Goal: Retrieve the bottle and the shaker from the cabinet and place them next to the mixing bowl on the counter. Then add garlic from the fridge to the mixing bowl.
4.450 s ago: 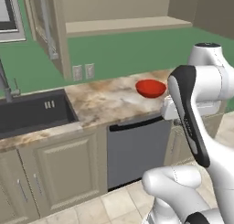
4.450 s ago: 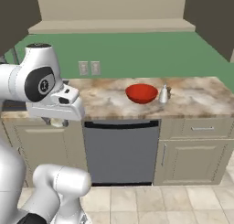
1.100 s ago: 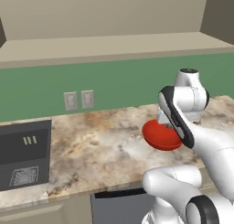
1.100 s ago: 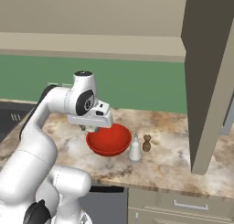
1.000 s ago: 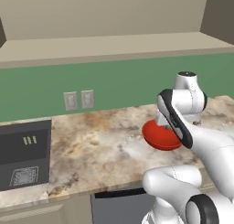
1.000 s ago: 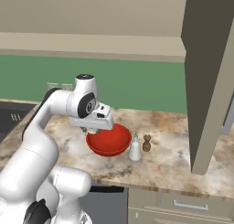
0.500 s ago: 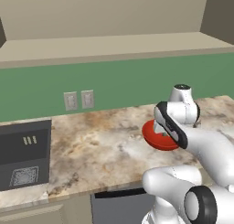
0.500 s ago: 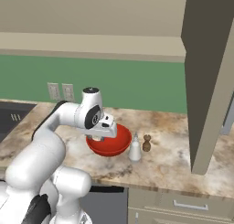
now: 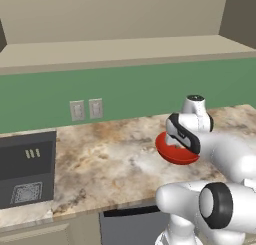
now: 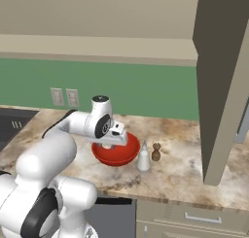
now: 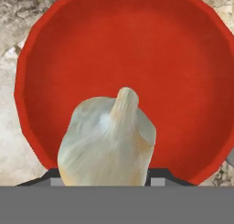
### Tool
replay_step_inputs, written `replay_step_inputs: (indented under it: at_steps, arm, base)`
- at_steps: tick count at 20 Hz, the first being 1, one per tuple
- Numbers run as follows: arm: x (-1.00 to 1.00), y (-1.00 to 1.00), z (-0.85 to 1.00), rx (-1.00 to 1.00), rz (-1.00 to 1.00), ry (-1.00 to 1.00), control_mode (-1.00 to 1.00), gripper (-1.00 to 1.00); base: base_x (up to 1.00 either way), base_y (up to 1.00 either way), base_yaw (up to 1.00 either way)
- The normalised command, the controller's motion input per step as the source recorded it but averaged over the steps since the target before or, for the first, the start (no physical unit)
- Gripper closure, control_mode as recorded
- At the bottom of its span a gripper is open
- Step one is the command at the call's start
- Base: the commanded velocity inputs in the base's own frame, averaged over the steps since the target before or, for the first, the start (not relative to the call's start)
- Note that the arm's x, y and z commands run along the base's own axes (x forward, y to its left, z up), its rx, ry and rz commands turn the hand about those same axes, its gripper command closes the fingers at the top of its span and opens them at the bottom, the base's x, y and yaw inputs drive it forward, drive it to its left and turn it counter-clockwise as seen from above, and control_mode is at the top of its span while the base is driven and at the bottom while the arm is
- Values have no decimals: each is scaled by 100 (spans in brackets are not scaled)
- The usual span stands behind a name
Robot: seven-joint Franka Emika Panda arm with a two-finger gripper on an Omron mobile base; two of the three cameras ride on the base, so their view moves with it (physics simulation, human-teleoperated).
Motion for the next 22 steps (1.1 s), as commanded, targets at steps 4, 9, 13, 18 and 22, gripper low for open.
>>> replay_step_inputs:
  at_steps: [4,9,13,18,22]
  arm:
    - [25,-5,-10,0,0,0,-100,100]
    - [21,-6,-21,0,0,0,-100,100]
    - [15,-11,-24,0,0,0,-100,100]
    - [2,-15,-20,0,0,0,-100,100]
    - [0,-7,-19,0,0,0,-100,100]
  base:
    - [0,0,0]
    - [0,0,0]
    - [0,0,0]
    - [0,0,0]
    - [0,0,0]
